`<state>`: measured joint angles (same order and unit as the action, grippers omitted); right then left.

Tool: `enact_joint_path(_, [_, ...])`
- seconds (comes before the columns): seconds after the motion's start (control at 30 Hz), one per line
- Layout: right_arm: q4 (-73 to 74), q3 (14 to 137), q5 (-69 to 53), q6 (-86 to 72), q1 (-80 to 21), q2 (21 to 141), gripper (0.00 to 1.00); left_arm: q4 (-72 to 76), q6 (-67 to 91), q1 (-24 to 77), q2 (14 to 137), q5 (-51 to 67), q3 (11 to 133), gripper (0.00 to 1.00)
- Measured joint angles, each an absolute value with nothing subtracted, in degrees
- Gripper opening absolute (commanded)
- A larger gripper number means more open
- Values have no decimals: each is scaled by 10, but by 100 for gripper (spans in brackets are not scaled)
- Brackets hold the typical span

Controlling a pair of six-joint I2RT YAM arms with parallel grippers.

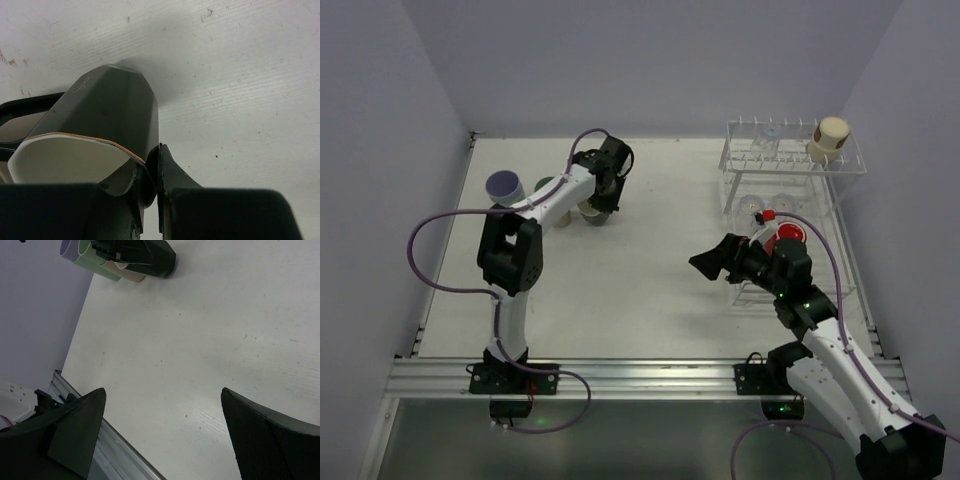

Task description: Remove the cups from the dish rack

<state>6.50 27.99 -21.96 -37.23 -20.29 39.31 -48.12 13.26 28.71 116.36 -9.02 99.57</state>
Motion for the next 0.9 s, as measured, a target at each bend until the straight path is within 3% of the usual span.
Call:
enact_joint_path(0.27, [65,280,-219,-370,-203,394,99,-504,95,281,1211,-63,1057,2])
enact_joint_path(0.33, [64,280,-218,-371,-203,397,99,-507,89,281,1213,-59,1061,13])
enact_joint_path(0.37, [65,280,-214,-371,-203,400,99,-507,87,281,1214,-57,1063,27])
enact_joint_path(0.47, [67,281,-196,-371,-203,408,99,-507,80,282,1215,-52,1070,48])
enact_joint_path(0.67, [98,311,-149,-369,-203,422,99,-503,79,282,1215,-57,1077,63])
enact_joint_path(0.9, [141,357,-65,-357,-203,422,99,-500,82,284,1193,-47,1075,73])
